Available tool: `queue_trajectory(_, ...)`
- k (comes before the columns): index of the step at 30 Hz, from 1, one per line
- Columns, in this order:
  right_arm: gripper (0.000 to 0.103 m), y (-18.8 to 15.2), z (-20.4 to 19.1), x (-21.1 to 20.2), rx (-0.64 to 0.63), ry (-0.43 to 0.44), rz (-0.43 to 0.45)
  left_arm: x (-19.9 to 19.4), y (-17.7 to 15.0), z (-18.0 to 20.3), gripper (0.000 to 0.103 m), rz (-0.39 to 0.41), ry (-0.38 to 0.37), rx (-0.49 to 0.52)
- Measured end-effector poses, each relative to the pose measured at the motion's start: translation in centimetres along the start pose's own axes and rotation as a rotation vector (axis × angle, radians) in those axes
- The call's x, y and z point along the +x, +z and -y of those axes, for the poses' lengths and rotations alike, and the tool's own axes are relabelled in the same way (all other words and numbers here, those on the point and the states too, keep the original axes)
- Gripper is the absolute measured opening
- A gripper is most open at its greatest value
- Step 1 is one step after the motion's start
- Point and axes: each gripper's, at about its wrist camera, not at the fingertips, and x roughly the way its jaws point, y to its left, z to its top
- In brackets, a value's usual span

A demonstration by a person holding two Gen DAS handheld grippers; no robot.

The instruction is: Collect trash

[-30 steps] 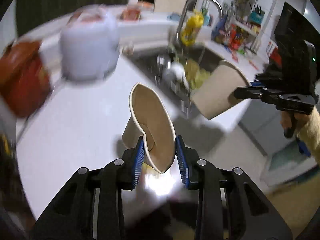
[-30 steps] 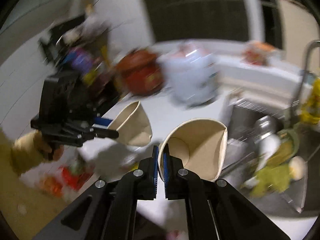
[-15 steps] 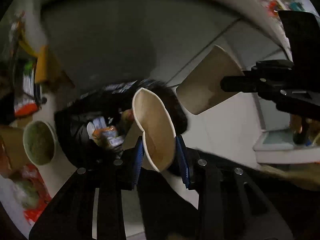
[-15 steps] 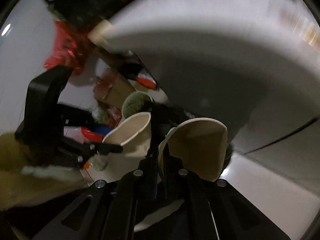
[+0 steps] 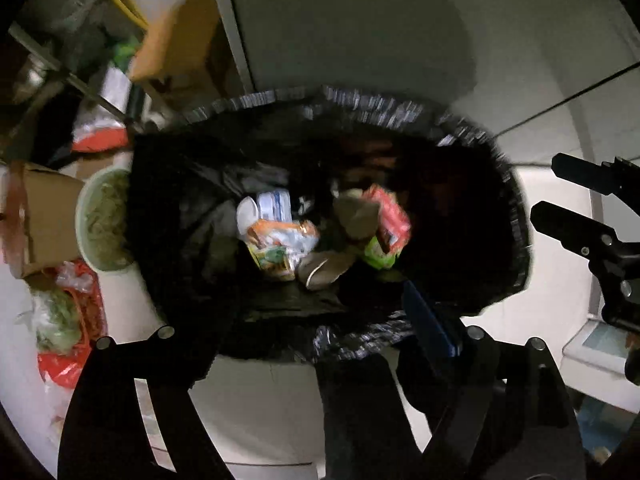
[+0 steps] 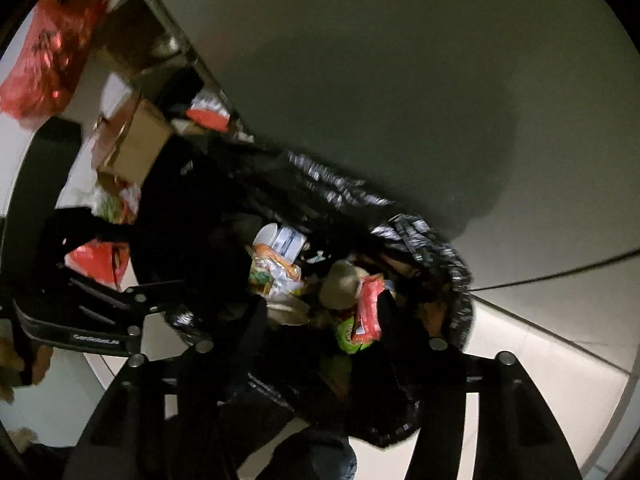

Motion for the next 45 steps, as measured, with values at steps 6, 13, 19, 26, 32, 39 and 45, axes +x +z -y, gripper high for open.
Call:
queue_trajectory(6,0.086,1.5,-2.9,-15.9,-0.067,-0.023,0.221,-17.7,0.2,3.0,0.090,0.299,-0.006,0.025)
queue_trajectory(13,0.098,4.8,-4.1,-33.4,-0.085,-0.100,0.596,-36.2,2.6,5.5,0.090,0.739,0.051,-0.019)
queue_trajectory(19,0.098,9.3,-3.0,-41.3,0.029,-0.281,0.838,-43.1,7.5,6.4,0.090,0.903,0.113,-0.062)
queue_trajectory(26,0.098,12.3,-1.3,-46.8,0.181,-0.481,0.924,-47.6,10.7,6.8,0.090,0.943,0.170,-0.110)
queue_trajectory(32,0.098,12.5,-2.0,-49.0,0.195,-0.517,0.954,-51.0,10.8,7.6,0.090,0.999,0.202,-0.112)
queue_trajectory(39,0.098,12.3,-2.1,-50.4,0.206,-0.515,0.970,-52.3,11.6,7.6,0.090,0.975,0.217,-0.138)
queue_trajectory(45,0.098,12.1,-2.3,-50.6,0.202,-0.534,0.974,-52.7,11.8,7.8,0.090,0.966,0.197,-0.131)
